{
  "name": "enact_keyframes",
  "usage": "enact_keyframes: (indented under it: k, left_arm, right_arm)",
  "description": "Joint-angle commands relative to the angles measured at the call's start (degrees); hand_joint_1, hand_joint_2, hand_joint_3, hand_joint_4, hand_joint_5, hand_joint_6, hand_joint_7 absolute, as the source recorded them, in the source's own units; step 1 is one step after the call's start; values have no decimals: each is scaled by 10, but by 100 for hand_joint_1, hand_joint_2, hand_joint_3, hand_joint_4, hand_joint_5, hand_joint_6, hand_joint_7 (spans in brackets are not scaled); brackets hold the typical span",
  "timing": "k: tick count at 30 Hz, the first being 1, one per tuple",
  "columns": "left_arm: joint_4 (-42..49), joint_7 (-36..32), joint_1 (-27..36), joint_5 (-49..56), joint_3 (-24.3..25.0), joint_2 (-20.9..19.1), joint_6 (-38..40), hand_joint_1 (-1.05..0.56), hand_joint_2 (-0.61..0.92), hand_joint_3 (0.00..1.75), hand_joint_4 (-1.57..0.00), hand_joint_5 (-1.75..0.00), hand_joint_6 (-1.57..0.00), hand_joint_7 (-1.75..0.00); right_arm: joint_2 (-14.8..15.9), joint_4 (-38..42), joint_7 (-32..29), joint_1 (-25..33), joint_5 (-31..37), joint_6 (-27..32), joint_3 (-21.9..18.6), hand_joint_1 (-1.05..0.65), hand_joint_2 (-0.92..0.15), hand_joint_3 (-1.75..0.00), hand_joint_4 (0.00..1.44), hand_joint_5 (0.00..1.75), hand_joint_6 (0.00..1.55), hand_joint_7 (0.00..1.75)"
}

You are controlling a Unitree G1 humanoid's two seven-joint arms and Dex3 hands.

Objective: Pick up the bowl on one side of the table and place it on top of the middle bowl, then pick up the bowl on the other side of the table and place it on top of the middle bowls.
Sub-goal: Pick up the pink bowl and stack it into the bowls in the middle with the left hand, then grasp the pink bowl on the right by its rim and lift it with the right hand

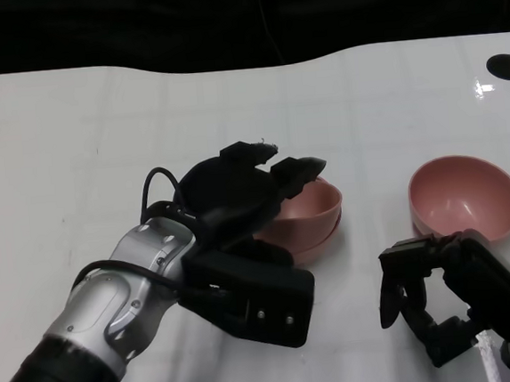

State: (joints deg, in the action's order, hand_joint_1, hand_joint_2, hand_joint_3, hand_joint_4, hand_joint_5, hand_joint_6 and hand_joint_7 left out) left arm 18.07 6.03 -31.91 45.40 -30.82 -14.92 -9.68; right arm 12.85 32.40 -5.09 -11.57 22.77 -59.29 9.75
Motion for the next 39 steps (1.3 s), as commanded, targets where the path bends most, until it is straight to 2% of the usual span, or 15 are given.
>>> enact_keyframes:
  k: [1, 3, 4, 8, 9, 12, 16, 19, 20, 24, 32, 35, 36, 37, 39]
  left_arm:
    - [-58, -18, 43, -25, 43, -27, -3, -84, 92, 47, -2, -13, -9, -5]
    - [-64, -14, 47, -24, 46, -26, -2, -84, 92, 48, -2, -13, -9, -5]
    - [-83, -32, 78, -59, 75, -33, -29, -84, 92, 48, -1, -13, -8, -5]
    - [-130, -74, 155, -141, 146, -42, -101, -67, 92, 39, -1, -60, -25, -9]
    - [-134, -77, 161, -147, 152, -41, -108, -66, 92, 38, -1, -64, -26, -9]
    - [-135, -75, 166, -148, 159, -39, -116, -64, 92, 36, -1, -69, -28, -9]
    - [-126, -123, 207, -178, 196, -41, -194, -56, 92, 35, -6, -83, -34, -12]
    - [-119, -138, 233, -204, 217, -33, -233, -56, 92, 35, -6, -84, -35, -12]
    - [-118, -147, 252, -225, 231, -28, -255, -47, 92, 28, -24, -94, -50, -19]
    - [-101, -156, 296, -296, 262, -3, -322, -35, 92, 23, -46, -106, -68, -30]
    - [-88, -143, 299, -305, 277, 11, -346, -32, 92, 22, -51, -108, -72, -33]
    - [-87, -145, 332, -354, 282, 37, -362, -29, 92, 25, -56, -116, -78, -43]
    - [-87, -139, 357, -392, 282, 50, -365, -10, 75, 67, -71, -129, -88, -67]
    - [-88, -132, 376, -421, 281, 61, -365, -3, 59, 100, -76, -139, -87, -86]
    - [-91, -118, 393, -446, 283, 69, -365, 3, 43, 132, -81, -151, -84, -113]
  right_arm:
    - [5, 4, 3, -5, -13, -5, -1, 22, -4, -175, 104, 171, 98, 137]
    - [5, 4, 3, -5, -13, -5, -1, 23, -4, -175, 104, 171, 98, 138]
    - [6, -1, 1, -3, -10, -2, -3, 23, -4, -175, 104, 171, 98, 138]
    - [7, -8, -3, 1, -5, 3, -6, 24, -3, -175, 105, 174, 99, 138]
    - [7, -9, -3, 1, -5, 4, -6, 25, -3, -175, 105, 174, 99, 138]
    - [7, -10, -2, 2, -5, 5, -6, 25, -3, -175, 104, 174, 99, 139]
    - [7, -10, -2, 2, -6, 6, -6, 26, -3, -175, 103, 173, 99, 138]
    - [6, -14, -2, 3, -4, 9, -6, 27, -3, -175, 103, 173, 99, 138]
    - [5, -17, -3, 5, -3, 12, -6, 28, -2, -175, 104, 174, 99, 138]
    - [5, -21, -5, 6, 0, 13, -6, 29, -1, -175, 104, 173, 100, 137]
    - [5, -22, -4, 6, -2, 14, -6, 30, -2, -175, 105, 171, 101, 136]
    - [6, -23, -4, 6, -2, 16, -6, 29, -2, -175, 104, 171, 100, 135]
    - [6, -22, -4, 6, -2, 15, -6, 29, -2, -175, 104, 170, 101, 135]
    - [7, -21, -3, 5, -3, 14, -7, 30, -2, -175, 104, 170, 101, 135]
    - [9, -20, -2, 5, -5, 13, -7, 30, -1, -175, 105, 170, 101, 135]
